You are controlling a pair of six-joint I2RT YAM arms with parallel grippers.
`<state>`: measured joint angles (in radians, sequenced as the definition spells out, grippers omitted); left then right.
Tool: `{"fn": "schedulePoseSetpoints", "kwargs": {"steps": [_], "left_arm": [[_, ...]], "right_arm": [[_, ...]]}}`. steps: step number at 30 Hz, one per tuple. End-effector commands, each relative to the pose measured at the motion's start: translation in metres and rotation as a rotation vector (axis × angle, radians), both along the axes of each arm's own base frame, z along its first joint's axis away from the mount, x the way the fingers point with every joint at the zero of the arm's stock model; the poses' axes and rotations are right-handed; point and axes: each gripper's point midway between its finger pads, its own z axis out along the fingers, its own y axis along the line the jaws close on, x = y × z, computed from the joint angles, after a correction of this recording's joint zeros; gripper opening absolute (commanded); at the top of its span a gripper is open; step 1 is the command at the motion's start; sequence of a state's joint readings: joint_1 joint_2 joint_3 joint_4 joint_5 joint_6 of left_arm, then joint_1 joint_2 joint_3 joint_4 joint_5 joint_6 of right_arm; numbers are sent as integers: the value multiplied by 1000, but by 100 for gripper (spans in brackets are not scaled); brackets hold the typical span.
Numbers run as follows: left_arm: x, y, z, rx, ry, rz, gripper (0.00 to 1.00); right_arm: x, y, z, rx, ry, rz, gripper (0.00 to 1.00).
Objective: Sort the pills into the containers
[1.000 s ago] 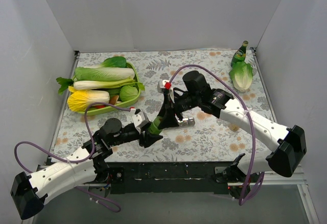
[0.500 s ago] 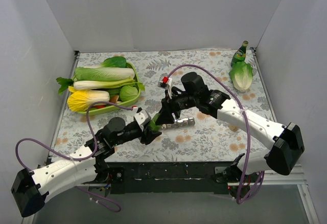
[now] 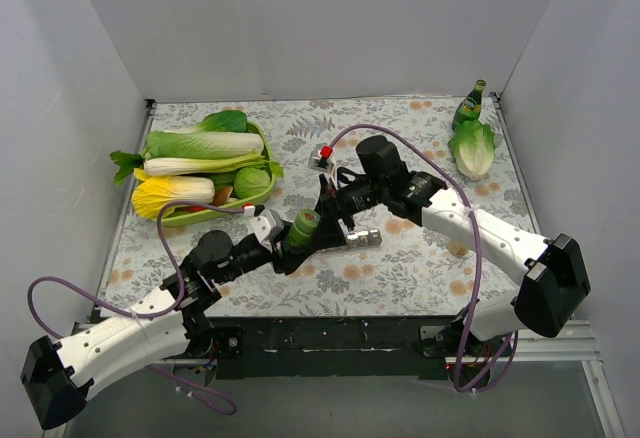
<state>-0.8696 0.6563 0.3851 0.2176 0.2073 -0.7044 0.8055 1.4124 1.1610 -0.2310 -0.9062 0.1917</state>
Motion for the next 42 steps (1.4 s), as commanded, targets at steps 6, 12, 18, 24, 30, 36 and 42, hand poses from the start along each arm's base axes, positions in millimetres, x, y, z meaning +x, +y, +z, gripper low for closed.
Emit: {"fn": "schedulePoseSetpoints", "kwargs": {"steps": [6,12,18,24,30,36,42], "left_arm": [[-14,-3,25,-72,-38,-76,0],[-35,-7,28,-90,-29,-182,0],[-63,-13,27,-96,10,-337,0],[-79,-19,23,-82,58,-443,0],[-80,-23,20,-71,77,-466,0],[-80,-23,20,-74,76,-468,0],[-81,-25,24,-83,69,-478,0]], "right_arm": [[-16,-17,54,253,-239,229,95],[-5,-35,42,226,-501,274,96],[-3,-56,38,270,-718,379,96],[-17,-54,66,364,-801,499,96],[-54,-44,57,362,-848,657,95],[-63,-45,46,332,-865,696,94],[-52,-35,40,294,-875,655,90]]}}
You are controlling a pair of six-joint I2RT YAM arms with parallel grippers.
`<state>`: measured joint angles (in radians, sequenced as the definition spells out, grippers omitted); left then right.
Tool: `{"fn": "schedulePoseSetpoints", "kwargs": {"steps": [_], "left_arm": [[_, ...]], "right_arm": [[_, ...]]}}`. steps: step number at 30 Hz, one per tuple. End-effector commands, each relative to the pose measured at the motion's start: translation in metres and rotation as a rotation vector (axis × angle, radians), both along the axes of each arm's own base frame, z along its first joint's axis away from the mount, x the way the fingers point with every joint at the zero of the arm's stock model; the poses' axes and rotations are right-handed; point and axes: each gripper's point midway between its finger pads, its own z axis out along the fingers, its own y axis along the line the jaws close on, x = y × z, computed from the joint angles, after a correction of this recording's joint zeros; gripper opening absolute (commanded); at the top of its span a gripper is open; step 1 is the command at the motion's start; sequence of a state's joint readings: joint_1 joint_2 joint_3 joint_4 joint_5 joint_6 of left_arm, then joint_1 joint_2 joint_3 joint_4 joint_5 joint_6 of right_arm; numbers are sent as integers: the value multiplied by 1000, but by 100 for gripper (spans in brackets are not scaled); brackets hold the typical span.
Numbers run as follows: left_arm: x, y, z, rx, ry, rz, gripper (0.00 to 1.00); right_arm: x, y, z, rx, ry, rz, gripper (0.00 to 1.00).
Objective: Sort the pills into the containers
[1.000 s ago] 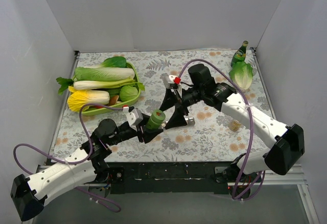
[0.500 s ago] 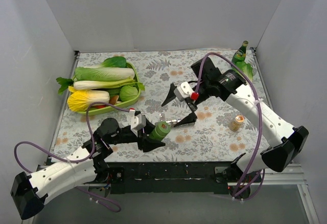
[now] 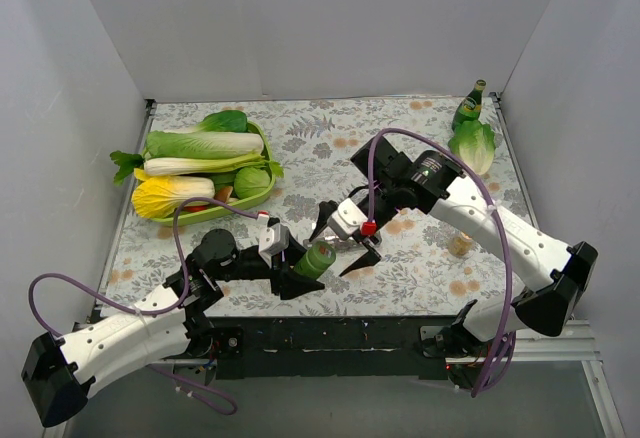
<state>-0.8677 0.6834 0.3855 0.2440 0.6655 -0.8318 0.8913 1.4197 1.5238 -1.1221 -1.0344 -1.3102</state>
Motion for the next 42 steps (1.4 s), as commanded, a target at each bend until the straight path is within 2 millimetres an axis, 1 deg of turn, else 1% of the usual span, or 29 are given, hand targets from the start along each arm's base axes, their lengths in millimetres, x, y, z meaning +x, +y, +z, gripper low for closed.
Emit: {"fn": "schedulePoseSetpoints", "kwargs": {"steps": [1,4,9,11,14,15,18,19,22,23,24,25,26,27,29,31,32,34,35,36,37,38,39,40,41,42], "left_arm": [[-1,-2,25,-63,-47,-19,0],[-1,-3,24,-62,-44,-16,0],[5,-3,23,-54,-51,8,0],[10,-4,21,-38,-48,33,0],[18,-5,22,-24,-66,65,0],[20,-5,22,-20,-75,73,0],[28,-5,26,-20,-94,108,0],[31,-5,26,-18,-106,125,0],[45,-1,36,-37,-156,202,0],[48,0,40,-46,-173,223,0],[55,4,45,-60,-188,270,0],[59,5,51,-79,-205,290,0],[63,6,55,-87,-224,318,0],[70,9,58,-92,-234,361,0],[80,13,62,-98,-259,416,0],[92,17,62,-86,-271,484,0],[97,19,60,-75,-289,510,0],[113,24,54,-40,-293,586,0],[118,25,51,-24,-294,613,0],[122,26,49,-11,-301,629,0],[126,25,45,3,-296,636,0],[127,24,41,15,-295,640,0],[127,22,41,17,-293,632,0],[126,20,35,25,-285,615,0],[123,16,29,34,-275,590,0],[119,14,25,36,-268,568,0]], "right_arm": [[4,5,3,15,-28,-27,89],[5,7,3,6,-13,-42,83],[1,6,4,-10,15,-57,72],[-3,4,3,-23,38,-58,68],[-10,1,-1,-52,79,-56,59],[-11,1,-3,-63,90,-59,54],[-13,3,-8,-106,144,-90,51],[-13,4,-12,-129,172,-106,51],[-6,10,-17,-184,253,-201,50],[-6,9,-26,-222,292,-232,50],[-2,13,-29,-246,333,-286,49],[0,14,-32,-266,364,-318,46],[0,12,-43,-303,400,-352,45],[6,16,-45,-324,447,-419,45],[16,15,-58,-378,517,-500,45],[25,15,-68,-441,607,-604,45],[34,13,-75,-470,669,-647,45],[44,9,-90,-536,754,-755,43],[56,6,-100,-552,769,-821,43],[59,4,-107,-573,802,-852,43],[61,4,-110,-584,835,-873,43],[65,6,-107,-574,875,-872,43],[64,7,-105,-568,881,-861,44],[66,10,-99,-549,879,-844,46],[67,13,-93,-520,869,-817,48],[66,17,-82,-485,864,-768,56]]}}
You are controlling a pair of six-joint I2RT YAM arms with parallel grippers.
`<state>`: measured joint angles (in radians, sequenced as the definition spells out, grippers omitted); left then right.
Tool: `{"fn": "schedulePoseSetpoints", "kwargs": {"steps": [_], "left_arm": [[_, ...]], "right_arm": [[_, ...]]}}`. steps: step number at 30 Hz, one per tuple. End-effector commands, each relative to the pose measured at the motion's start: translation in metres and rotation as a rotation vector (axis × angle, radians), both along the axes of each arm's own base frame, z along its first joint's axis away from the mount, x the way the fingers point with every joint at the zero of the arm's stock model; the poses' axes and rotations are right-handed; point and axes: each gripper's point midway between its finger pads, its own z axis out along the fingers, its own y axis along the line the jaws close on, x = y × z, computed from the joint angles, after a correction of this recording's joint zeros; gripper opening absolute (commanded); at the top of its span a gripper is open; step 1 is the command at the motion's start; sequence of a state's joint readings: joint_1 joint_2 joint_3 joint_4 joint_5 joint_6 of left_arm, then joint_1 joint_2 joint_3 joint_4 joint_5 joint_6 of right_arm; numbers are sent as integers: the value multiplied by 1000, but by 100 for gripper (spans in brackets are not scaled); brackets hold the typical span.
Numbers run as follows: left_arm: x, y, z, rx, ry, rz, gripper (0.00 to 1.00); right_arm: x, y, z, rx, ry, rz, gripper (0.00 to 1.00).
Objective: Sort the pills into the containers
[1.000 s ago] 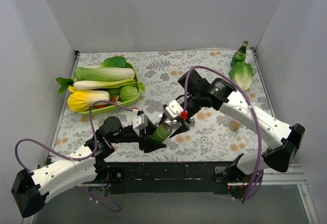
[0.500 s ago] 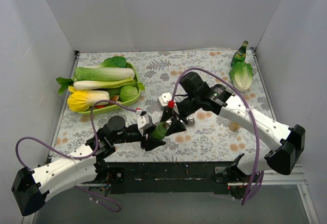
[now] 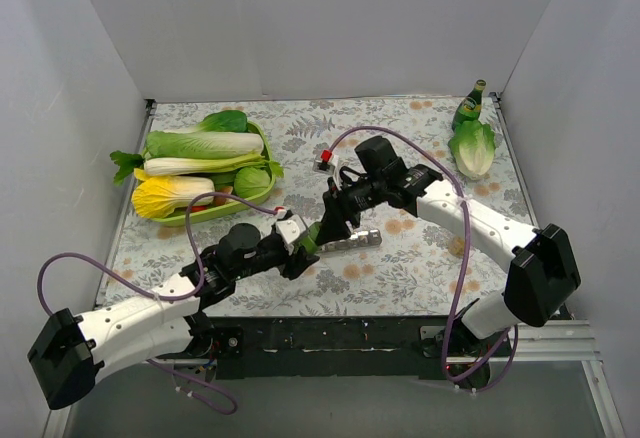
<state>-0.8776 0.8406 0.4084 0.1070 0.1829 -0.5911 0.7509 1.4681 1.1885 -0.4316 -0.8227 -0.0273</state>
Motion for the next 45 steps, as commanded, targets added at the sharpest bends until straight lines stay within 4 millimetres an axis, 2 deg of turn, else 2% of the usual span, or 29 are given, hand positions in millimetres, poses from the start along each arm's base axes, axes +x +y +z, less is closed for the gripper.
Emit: {"fn": "schedulePoseSetpoints", "kwargs": {"steps": [1,2,3,6,9,10,12,18,20,22,23,27,32,38,41,44,45], "left_arm": [[26,-7,93,-245,-217,77,0],[22,-8,86,-240,-202,59,0],[17,-10,83,-241,-192,28,0],[2,-12,74,-243,-156,-35,0],[-13,-13,73,-255,-133,-98,0],[-24,-15,70,-252,-117,-157,0],[-34,-16,69,-255,-92,-200,0],[-69,-19,82,-319,-13,-356,0],[-78,-22,84,-327,10,-410,0],[-84,-23,85,-335,39,-441,0],[-86,-25,82,-332,58,-452,0],[-91,-28,80,-348,90,-486,0],[-90,-29,80,-350,90,-484,0],[-90,-29,77,-342,96,-486,0],[-89,-29,76,-342,96,-478,0],[-86,-28,80,-350,79,-461,0],[-85,-28,81,-353,71,-453,0]], "right_arm": [[-17,1,11,11,129,33,63],[-17,1,21,49,109,61,71],[-21,2,31,91,95,104,84],[-27,-2,55,239,-66,252,94],[-35,-15,73,351,-167,355,95],[-36,-20,71,378,-240,397,95],[-32,-25,82,427,-362,430,95],[-33,-37,80,480,-721,572,96],[-38,-38,86,522,-812,613,96],[-41,-36,95,548,-865,639,96],[-50,-32,97,563,-883,675,96],[-69,-27,93,553,-900,743,95],[-94,-28,84,536,-862,802,92],[-88,-25,79,474,-833,770,84],[-82,-20,78,441,-813,734,75],[-81,-19,76,421,-764,705,61],[-81,-17,76,425,-756,701,53]]}}
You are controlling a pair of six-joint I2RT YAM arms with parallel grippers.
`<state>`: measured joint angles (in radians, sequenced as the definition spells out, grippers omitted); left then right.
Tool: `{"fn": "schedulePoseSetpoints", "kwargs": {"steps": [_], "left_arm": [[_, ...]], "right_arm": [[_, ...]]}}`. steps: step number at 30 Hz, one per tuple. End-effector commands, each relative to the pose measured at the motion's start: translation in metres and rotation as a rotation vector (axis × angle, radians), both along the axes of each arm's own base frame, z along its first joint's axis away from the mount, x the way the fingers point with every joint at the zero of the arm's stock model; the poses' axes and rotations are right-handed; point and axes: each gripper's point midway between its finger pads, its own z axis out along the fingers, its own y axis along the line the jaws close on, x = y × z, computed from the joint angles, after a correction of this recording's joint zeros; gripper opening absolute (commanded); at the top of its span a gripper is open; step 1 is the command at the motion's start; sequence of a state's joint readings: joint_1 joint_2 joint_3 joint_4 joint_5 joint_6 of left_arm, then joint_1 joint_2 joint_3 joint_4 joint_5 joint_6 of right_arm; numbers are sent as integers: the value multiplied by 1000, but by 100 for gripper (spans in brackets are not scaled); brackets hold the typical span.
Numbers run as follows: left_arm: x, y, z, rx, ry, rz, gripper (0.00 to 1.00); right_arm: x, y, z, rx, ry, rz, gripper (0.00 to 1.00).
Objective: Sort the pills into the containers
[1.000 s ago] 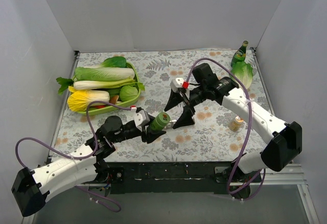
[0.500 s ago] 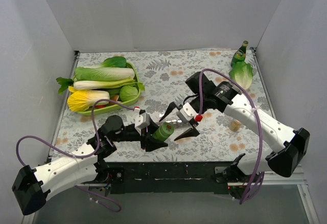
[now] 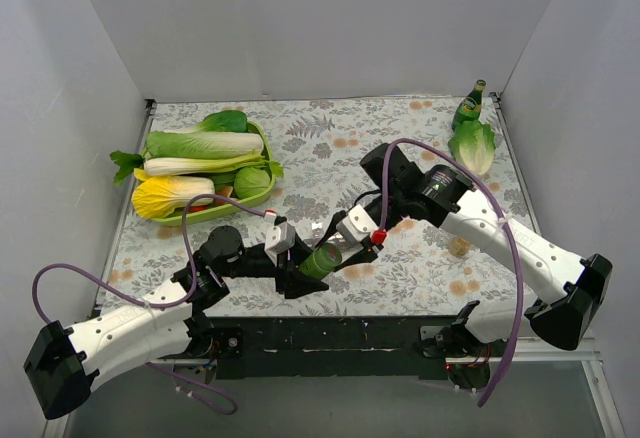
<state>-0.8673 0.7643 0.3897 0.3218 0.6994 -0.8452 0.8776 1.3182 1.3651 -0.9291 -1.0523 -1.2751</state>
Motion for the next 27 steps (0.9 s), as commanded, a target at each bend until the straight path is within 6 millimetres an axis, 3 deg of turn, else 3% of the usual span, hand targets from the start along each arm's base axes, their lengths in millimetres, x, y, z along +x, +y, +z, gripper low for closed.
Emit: {"fn": "schedulePoseSetpoints", "kwargs": {"steps": [1,5,9,14,18,22,23,24,27], "left_arm": [[6,1,17,-53,-61,36,0],[25,2,31,-64,-123,130,0],[60,7,40,-46,-189,310,0],[103,22,48,-35,-255,551,0],[125,34,45,-24,-267,685,0],[121,32,30,-3,-235,664,0],[116,30,28,-6,-229,638,0],[113,30,22,4,-220,623,0],[93,28,6,22,-187,530,0]], "right_arm": [[-1,3,-2,-49,85,-50,50],[-4,5,-7,-108,188,-90,43],[4,12,-23,-266,385,-249,29],[46,20,-71,-537,709,-712,27],[63,18,-90,-598,803,-872,29],[67,25,-80,-549,773,-820,45],[64,27,-71,-524,769,-765,51],[63,30,-63,-487,747,-712,66],[62,31,-25,-349,691,-552,85]]}}
